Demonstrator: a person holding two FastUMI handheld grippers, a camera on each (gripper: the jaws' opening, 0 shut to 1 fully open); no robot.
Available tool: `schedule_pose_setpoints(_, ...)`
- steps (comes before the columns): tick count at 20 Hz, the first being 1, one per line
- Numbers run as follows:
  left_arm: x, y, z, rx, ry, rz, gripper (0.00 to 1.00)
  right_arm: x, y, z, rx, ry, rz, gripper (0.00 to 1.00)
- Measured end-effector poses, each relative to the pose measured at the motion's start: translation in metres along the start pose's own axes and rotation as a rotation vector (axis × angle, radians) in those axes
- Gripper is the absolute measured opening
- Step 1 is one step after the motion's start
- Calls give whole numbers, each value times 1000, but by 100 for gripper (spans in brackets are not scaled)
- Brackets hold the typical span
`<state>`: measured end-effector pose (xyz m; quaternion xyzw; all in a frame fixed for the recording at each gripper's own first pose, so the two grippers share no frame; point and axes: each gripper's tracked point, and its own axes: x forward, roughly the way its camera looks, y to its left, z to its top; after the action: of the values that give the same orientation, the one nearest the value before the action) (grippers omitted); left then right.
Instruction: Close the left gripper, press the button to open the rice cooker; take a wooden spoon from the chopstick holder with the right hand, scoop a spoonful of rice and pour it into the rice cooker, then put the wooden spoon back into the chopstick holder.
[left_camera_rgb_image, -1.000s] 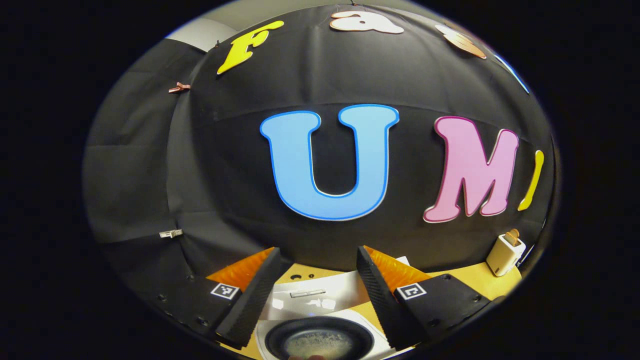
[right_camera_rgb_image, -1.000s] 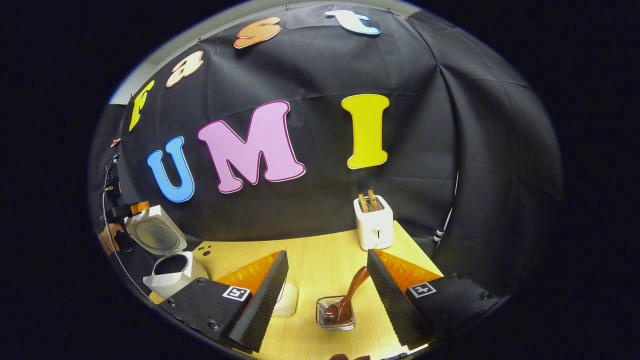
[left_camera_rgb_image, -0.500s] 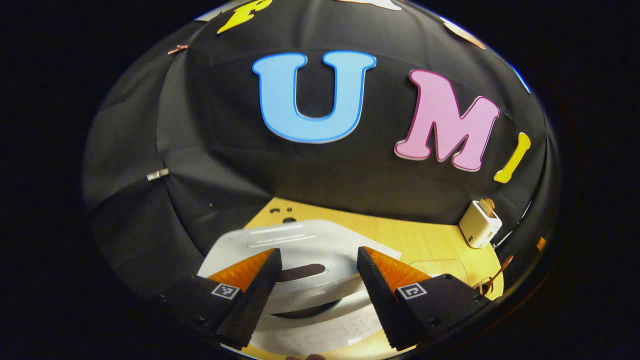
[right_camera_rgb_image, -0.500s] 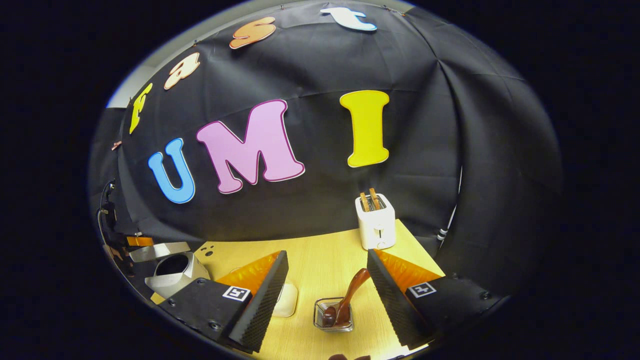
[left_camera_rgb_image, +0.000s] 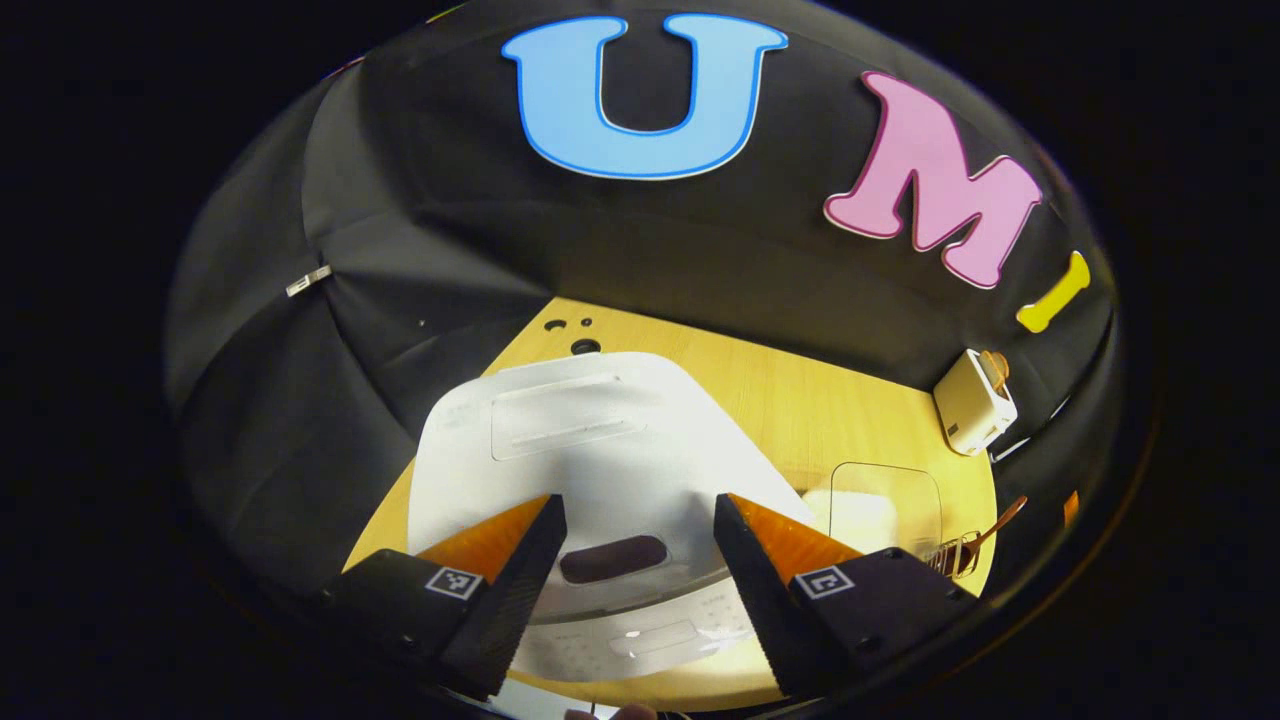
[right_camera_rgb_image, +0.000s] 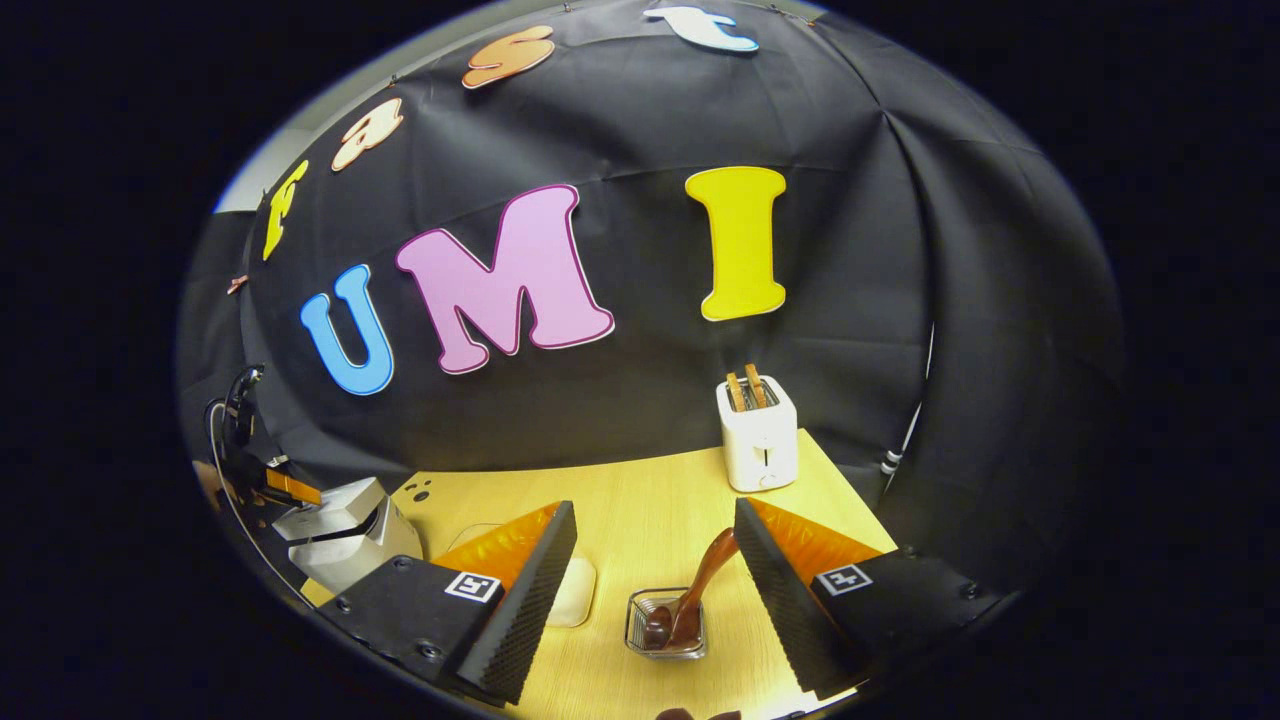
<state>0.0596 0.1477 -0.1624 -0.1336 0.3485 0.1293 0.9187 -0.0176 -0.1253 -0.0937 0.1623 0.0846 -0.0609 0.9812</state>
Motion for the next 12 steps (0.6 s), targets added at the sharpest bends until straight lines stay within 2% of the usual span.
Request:
schedule_pose_setpoints(4,16,1,-16,49,186,16,97,0,-4,-4,12,15,-10,98)
schedule_pose_setpoints(10,29,3,-19,-18,308,67,97,-1,-11,-6,23,26,-33,98)
schedule_pose_setpoints(12,34,4,-28,-9,382,74,97,0,-13,-8,32,34,-40,98)
